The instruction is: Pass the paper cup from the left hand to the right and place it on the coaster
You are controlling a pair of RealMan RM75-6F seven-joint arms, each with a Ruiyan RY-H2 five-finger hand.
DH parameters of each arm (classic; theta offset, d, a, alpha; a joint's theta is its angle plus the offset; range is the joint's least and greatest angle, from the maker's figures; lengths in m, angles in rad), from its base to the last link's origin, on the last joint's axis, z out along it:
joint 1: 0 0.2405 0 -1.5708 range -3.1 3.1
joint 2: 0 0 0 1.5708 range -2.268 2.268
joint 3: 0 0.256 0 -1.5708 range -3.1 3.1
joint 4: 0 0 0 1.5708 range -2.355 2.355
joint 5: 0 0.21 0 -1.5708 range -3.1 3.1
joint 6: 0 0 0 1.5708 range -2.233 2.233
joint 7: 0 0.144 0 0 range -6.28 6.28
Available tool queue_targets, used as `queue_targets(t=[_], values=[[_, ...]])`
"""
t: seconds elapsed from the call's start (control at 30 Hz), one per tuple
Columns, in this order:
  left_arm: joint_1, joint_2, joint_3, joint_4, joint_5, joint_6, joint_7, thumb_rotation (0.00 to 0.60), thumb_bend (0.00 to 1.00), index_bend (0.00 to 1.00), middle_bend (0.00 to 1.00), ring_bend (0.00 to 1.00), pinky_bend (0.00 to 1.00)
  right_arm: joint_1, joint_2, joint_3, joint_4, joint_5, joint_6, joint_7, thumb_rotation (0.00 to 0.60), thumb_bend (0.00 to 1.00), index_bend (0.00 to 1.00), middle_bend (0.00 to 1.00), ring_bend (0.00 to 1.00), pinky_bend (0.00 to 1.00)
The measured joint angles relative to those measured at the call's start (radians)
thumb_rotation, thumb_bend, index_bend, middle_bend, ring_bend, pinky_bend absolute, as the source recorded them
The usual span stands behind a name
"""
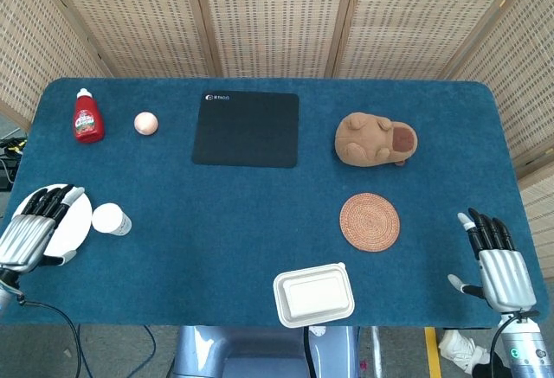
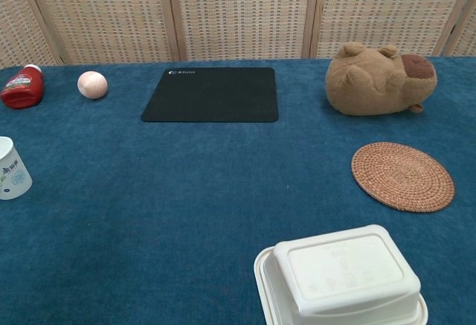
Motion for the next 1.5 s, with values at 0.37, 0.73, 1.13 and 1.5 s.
queue_targets(t=[0.37,0.73,1.13,1.5], values=[[-0.101,-0.026,-0.007,0.080,-0.085,-0.208,-0.030,0.600,0.20,0.00,0.00,0.00,0.00,0.002,0.000,0.000,0.000,0.003,-0.006,-0.003,0.600,0.02,0.00,0.00,0.00,0.00],[-0.193,-0.075,-0.015,0.117,-0.144,-0.347,0.011,0.600,0.21,0.00,0.00,0.00,0.00,0.004,0.000,0.002,0.002,0.011,-0.011,0.002,0.600,0.02,0.00,0.00,0.00,0.00],[-0.236,-0.118,-0.018,0.122,-0.229,-0.407,0.100,0.600,0.21,0.21,0.00,0.00,0.00,0.001,0.005,0.004,0.006,0.010,-0.005,0.022,0.600,0.02,0.00,0.00,0.00,0.00],[-0.251,-0.144,-0.015,0.128,-0.261,-0.412,0.132,0.600,0.26,0.34,0.00,0.00,0.00,0.000,0.006,0.004,0.007,0.012,-0.004,0.027,0.600,0.02,0.00,0.00,0.00,0.00]])
